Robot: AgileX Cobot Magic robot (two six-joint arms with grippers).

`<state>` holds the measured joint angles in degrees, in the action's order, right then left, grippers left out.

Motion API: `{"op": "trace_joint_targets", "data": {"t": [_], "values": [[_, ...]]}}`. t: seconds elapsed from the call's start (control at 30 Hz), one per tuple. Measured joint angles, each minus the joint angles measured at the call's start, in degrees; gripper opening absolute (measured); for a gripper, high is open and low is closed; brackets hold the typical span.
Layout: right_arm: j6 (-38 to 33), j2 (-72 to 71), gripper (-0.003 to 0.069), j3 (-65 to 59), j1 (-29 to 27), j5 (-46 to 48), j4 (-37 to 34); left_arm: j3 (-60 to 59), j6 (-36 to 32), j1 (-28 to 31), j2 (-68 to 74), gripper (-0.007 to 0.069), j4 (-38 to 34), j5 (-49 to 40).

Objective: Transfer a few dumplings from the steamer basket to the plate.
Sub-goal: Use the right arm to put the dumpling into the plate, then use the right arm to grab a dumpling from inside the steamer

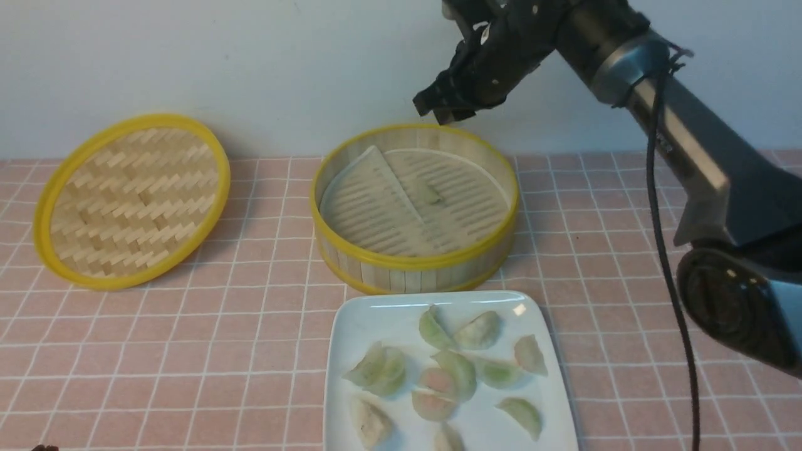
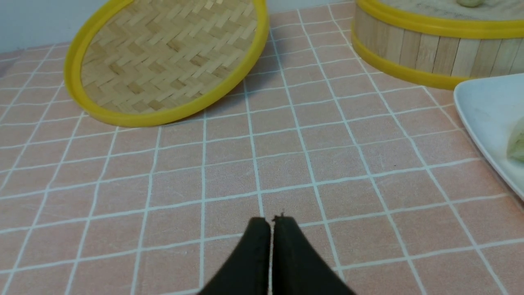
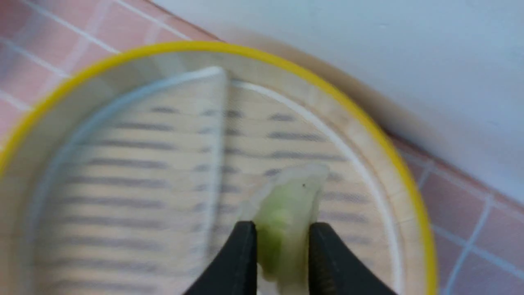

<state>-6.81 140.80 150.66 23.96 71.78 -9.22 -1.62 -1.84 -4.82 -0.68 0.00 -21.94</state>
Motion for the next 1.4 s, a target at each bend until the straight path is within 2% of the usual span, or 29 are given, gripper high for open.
{"op": "trace_joint_targets", "data": {"t": [0.27,0.4,0.5,0.63,0.77,0.9,0.93,0.97,1.03,1.2,1.4], "values": [[-1.3,-22.8,0.014,-40.0,3.0,-0.1,-5.2,0.0,0.0,0.0,0.0,-0.0006,0.0,0.0],[-1.5,-25.1,0.014,-48.8,5.4,-0.1,-7.8,0.0,0.0,0.0,0.0,-0.0006,0.0,0.0],[-1.6,-23.9,0.014,-53.5,9.2,-1.8,-8.9,0.0,0.0,0.0,0.0,-0.0006,0.0,0.0],[-2.0,-22.1,0.0143,-53.7,11.6,-3.8,-8.9,0.0,0.0,0.0,0.0,-0.0006,0.0,0.0],[-2.0,-20.2,0.024,-53.8,12.5,-4.8,-8.9,0.0,0.0,0.0,0.0,-0.0006,0.0,0.0],[-2.0,-20.0,0.0391,-52.3,12.4,-4.8,-8.7,0.0,0.0,0.0,0.0,-0.0006,0.0,0.0],[-2.0,-20.0,0.0391,-52.3,12.4,-4.8,-8.7,0.0,0.0,0.0,0.0,-0.0006,0.0,0.0],[-2.0,-20.0,0.0441,-50.3,12.1,-5.5,-8.1,0.0,0.0,0.0,0.0,-0.0006,0.0,0.0],[-1.8,-19.8,0.0479,-47.0,11.4,-7.9,-6.0,0.0,0.0,0.0,0.0,-0.0006,0.0,0.0],[-0.2,-14.7,0.0497,-34.1,7.3,-11.3,1.3,0.0,0.0,0.0,0.0,-0.0006,0.0,0.0],[0.0,-2.9,0.0497,-18.7,3.4,-11.5,4.8,0.0,0.0,0.0,0.0,-0.0006,0.0,0.0]]}}
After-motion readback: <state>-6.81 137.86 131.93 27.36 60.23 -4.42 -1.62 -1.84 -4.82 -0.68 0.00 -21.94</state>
